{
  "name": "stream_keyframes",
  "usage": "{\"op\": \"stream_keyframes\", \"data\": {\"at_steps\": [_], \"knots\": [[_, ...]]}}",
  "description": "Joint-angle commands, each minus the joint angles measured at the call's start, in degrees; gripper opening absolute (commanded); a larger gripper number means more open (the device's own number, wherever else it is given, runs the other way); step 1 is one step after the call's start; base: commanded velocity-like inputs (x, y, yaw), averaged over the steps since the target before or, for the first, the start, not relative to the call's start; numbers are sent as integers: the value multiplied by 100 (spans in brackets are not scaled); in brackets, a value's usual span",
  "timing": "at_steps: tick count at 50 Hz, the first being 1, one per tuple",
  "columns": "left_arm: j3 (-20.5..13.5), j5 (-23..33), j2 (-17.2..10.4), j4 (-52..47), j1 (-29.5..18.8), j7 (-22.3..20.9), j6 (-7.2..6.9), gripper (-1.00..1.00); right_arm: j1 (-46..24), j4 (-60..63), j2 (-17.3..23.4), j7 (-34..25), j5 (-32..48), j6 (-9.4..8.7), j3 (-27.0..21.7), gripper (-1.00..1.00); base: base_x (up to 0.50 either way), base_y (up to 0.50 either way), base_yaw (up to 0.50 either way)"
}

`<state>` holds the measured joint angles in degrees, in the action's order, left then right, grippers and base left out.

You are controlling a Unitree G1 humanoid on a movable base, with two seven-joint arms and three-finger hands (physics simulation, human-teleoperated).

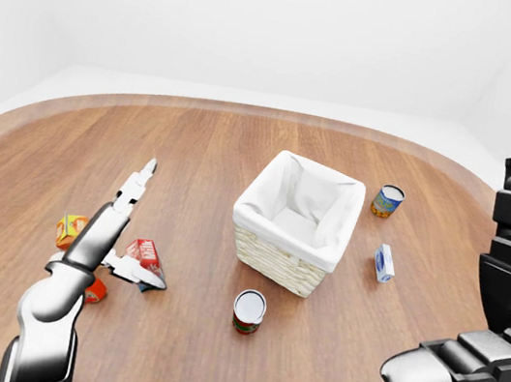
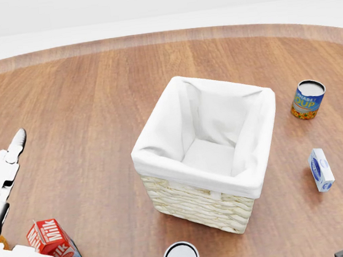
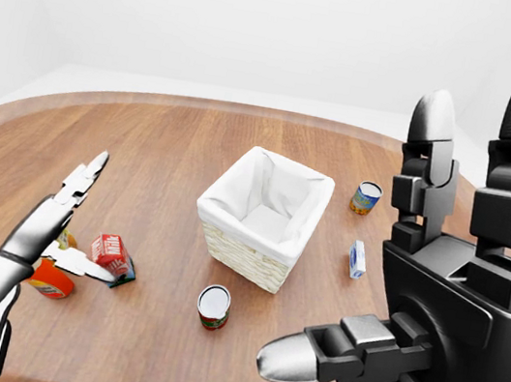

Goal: Pick the milk and place it in the basket.

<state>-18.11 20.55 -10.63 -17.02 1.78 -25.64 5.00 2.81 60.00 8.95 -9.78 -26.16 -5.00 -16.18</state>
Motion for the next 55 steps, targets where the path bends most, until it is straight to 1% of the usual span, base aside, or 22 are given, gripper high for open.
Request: {"op": "stream_keyframes", "data": {"at_steps": [1,5,11,14,19,27,32,36,43,49,51,55], "knots": [[-6,235,107,63,234,-148,0,100,-35,0,-33,-20,28,0,-29,100,0,0,0],[15,298,111,138,227,-138,0,100,-27,0,-69,-60,73,0,-19,100,0,0,0],[20,391,89,383,189,9,0,100,-31,0,-67,-57,81,0,-21,100,0,0,0],[31,386,36,580,124,54,0,100,-18,0,-21,-4,38,0,1,100,0,0,0],[44,417,-89,1027,-5,225,0,100,-26,0,-76,-67,89,0,-16,100,0,0,0],[39,332,-128,1050,-68,256,0,100,-30,0,-68,-45,79,0,-12,100,0,0,0],[52,391,-147,1084,-84,312,0,100,-35,0,-9,33,3,0,-13,100,0,0,0],[45,442,-190,1182,-169,421,0,100,-35,0,-39,-4,40,0,-9,100,0,0,0],[97,488,-261,1452,-263,487,0,100,-33,0,83,134,-132,0,-37,100,0,0,0],[143,491,-309,1479,-394,489,0,100,62,0,273,335,-262,0,95,100,0,0,0],[145,472,-324,1502,-398,486,0,100,50,0,293,363,-291,0,88,100,0,0,0],[158,512,-366,1771,-461,627,0,100,24,0,261,339,-293,0,42,100,0,0,0]]}}
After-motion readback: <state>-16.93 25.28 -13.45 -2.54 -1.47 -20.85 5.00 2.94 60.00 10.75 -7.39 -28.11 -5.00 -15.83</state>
